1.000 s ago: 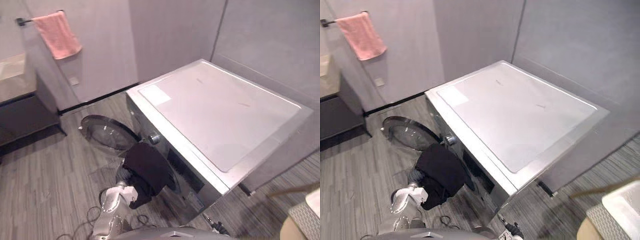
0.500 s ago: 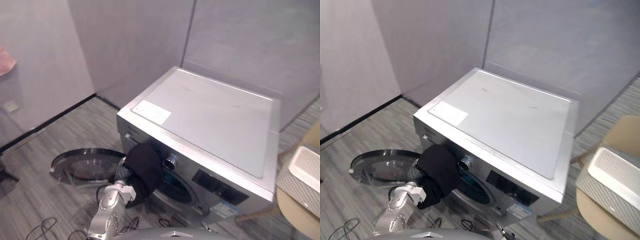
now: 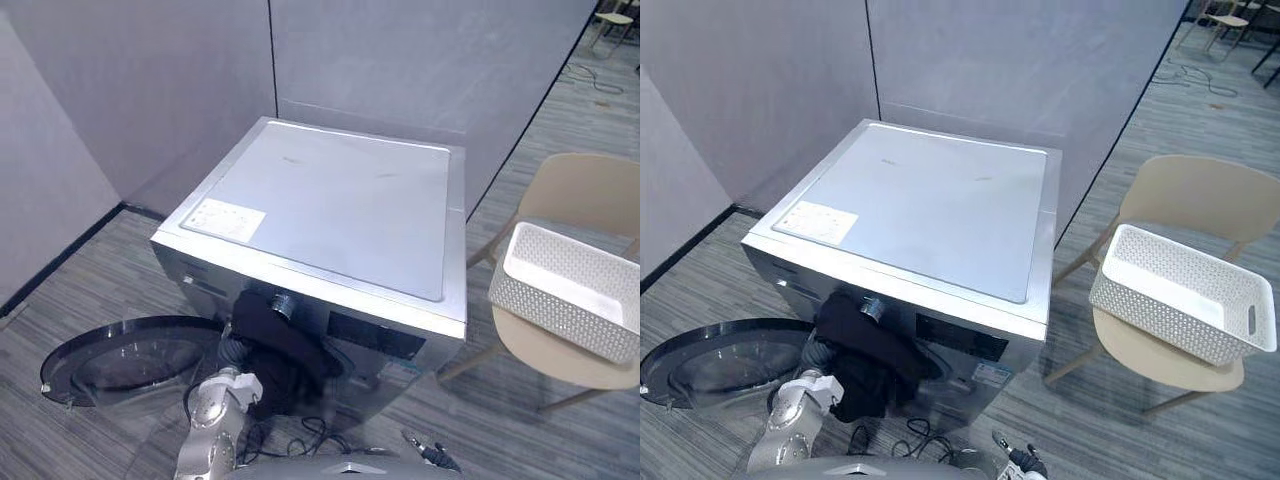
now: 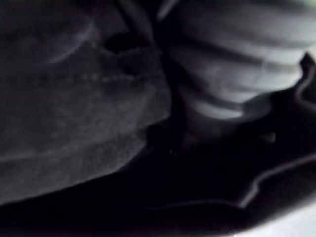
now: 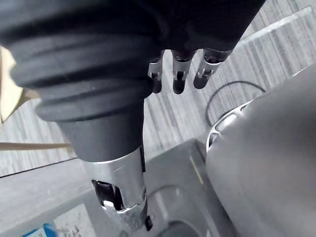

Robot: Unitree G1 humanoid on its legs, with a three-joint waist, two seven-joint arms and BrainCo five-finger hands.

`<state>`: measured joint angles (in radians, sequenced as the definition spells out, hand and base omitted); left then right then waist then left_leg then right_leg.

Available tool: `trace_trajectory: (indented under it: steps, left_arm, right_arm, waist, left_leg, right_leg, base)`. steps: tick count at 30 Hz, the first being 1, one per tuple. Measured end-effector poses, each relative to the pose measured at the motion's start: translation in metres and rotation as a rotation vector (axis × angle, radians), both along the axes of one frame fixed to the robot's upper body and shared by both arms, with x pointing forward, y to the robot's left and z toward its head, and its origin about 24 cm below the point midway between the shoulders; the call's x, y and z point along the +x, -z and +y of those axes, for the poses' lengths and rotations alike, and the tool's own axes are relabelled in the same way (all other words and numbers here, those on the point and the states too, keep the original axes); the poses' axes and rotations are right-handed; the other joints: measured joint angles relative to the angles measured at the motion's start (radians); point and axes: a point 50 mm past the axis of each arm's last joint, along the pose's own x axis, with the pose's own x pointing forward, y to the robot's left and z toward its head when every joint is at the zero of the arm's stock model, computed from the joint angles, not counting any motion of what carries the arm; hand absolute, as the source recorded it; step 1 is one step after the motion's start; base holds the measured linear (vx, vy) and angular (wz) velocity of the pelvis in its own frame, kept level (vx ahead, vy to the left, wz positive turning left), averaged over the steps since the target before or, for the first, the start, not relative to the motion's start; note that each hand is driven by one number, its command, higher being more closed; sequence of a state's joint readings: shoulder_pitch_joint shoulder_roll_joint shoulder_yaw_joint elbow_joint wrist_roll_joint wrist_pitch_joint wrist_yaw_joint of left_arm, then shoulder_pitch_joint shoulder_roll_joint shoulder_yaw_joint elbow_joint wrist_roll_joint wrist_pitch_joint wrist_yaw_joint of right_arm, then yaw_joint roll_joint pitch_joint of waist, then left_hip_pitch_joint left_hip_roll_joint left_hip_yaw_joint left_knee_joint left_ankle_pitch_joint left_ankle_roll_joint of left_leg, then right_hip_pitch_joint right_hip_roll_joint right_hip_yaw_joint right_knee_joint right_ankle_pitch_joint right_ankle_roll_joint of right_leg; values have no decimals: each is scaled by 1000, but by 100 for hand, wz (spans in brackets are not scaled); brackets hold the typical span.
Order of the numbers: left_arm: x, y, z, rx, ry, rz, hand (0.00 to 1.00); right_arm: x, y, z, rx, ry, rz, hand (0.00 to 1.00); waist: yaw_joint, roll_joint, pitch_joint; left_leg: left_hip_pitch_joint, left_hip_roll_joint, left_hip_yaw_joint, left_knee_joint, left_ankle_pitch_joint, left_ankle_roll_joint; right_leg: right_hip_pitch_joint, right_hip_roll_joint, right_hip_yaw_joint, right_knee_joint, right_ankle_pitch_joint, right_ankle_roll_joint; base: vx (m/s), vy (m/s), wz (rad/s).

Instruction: Pick up the laundry basket with both hands and put the clothes into the washing machine.

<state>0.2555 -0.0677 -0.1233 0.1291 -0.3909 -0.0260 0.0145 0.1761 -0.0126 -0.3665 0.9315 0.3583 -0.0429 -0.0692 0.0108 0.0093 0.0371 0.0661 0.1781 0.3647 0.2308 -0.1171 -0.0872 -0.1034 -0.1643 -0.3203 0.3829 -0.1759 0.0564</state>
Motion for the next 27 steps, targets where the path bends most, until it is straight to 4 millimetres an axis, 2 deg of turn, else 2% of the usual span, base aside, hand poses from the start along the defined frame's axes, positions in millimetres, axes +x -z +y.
trace_trajectory:
  steps: [1, 2, 5, 7, 8, 9, 10, 11, 12, 13, 15, 16, 17, 19, 20, 23, 27]
  left_arm:
    - [0, -1, -1, -1, 6, -3, 100]
    - [1, -2, -3, -3, 18, -12, 100]
    - [-3, -6, -4, -9, 30, -26, 100]
    - [-4, -10, -3, -6, 33, -45, 100]
    - [-4, -14, -3, -7, 39, -66, 100]
    - [-5, -17, -3, -10, 44, -77, 100]
    - [-5, -18, -4, -12, 48, -82, 100]
    - [-3, -21, -5, -17, 52, -99, 100]
    - [2, -25, -4, -8, 63, -121, 100]
    - [8, -31, -3, 3, 74, -150, 100]
    - [16, -39, -6, 13, 100, -193, 100]
    - [19, -42, -11, 14, 127, -207, 100]
    - [21, -46, -18, 6, 154, -224, 100]
    - [24, -55, -30, -7, 198, -265, 100]
    - [25, -59, -34, -9, 213, -281, 100]
    - [36, -75, -50, 71, 287, -363, 100]
    - [50, -96, -66, 124, 349, -469, 100]
  right_arm:
    - [0, 0, 1, 2, 1, 0, 0]
    - [0, 0, 3, 5, -1, 0, 0]
    - [1, 0, 0, -5, -25, 2, 0]
    - [4, -1, 1, -5, -38, -6, 0]
    - [8, -2, 2, -8, -51, -16, 0]
    - [12, -3, 3, -8, -63, -26, 0]
    - [16, -3, 4, -10, -79, -32, 0]
    - [25, -6, 4, -17, -108, -54, 0]
    - [36, -9, 4, -19, -115, -86, 0]
    - [43, -11, 8, -11, -118, -106, 0]
    - [59, -16, 11, -16, -131, -147, 0]
    - [64, -18, 8, -28, -132, -156, 0]
    - [73, -22, 2, -50, -143, -178, 0]
    - [95, -34, -7, -92, -181, -236, 0]
    - [104, -40, -7, -105, -198, -267, 0]
    - [126, -55, -2, -112, -193, -369, 0]
    - [142, -70, 0, -108, -130, -470, 0]
  waist:
    - [-1, -12, 7]
    - [3, -17, 28]
    - [24, -9, 43]
    - [20, -18, 48]
    - [22, -15, 53]
    - [24, -15, 53]
    - [24, -14, 53]
    - [22, -9, 54]
    - [11, -14, 72]
    - [8, -42, 113]
    - [13, -54, 157]
    - [12, -51, 174]
    - [13, -32, 200]
    - [16, 7, 240]
    - [17, 13, 249]
    - [19, 12, 287]
    - [15, 0, 327]
  left_leg:
    - [-22, 5, -14, 56, -2, 4]
    - [-93, 26, -58, 230, -4, 7]
    - [-199, 44, -167, 427, 8, 20]
    - [-231, 40, -190, 458, 13, 24]
    - [-242, 46, -188, 461, -28, 39]
    - [-241, 49, -173, 432, -70, 39]
    - [-235, 47, -157, 399, -79, 38]
    - [-209, 39, -110, 296, -90, 28]
    - [-189, 5, -87, 228, -120, -3]
    - [-195, -18, -79, 221, -123, -1]
    - [-247, -39, -75, 267, -127, 7]
    - [-281, -46, -73, 298, -136, 20]
    - [-305, -46, -70, 320, -149, 30]
    - [-365, -29, -61, 376, -183, 26]
    - [-396, -21, -60, 401, -189, 28]
    - [-468, 15, -64, 473, -205, 26]
    - [-582, 53, -96, 574, -227, 26]
  right_leg:
    - [10, -6, -8, -7, 1, 1]
    - [42, -13, -23, -21, 4, 4]
    - [49, -14, -16, -16, -11, 7]
    - [40, -30, -11, -18, -9, 4]
    - [23, -36, 3, -16, 2, -5]
    - [-3, -45, 27, -4, 7, -1]
    - [-25, -52, 38, 10, 10, 4]
    - [-88, -60, 68, 70, 9, 29]
    - [-148, -77, 95, 121, -4, 48]
    - [-176, -102, 108, 150, -4, 49]
    - [-233, -127, 127, 192, -4, 49]
    - [-263, -143, 133, 213, -4, 50]
    - [-286, -148, 141, 226, -4, 50]
    - [-346, -143, 155, 255, -5, 54]
    - [-378, -141, 159, 272, -2, 57]
    - [-447, -119, 170, 321, -3, 52]
    - [-545, -106, 163, 400, -21, 30]
  base:
    - [-53, -27, 45]
    - [-63, 4, 28]
    - [-79, 68, 0]
    - [-13, 102, -5]
    - [-27, 154, -26]
    - [-35, 148, -40]
    - [-22, 197, -53]
    - [-26, 229, -37]
    - [-35, 252, -22]
    - [-60, 186, -2]
    - [-115, 108, 3]
    - [-194, 108, 9]
    - [-196, 107, 4]
    - [-170, 71, -13]
    - [-155, 36, -17]
    - [-104, -32, -12]
    - [-85, -52, -2]
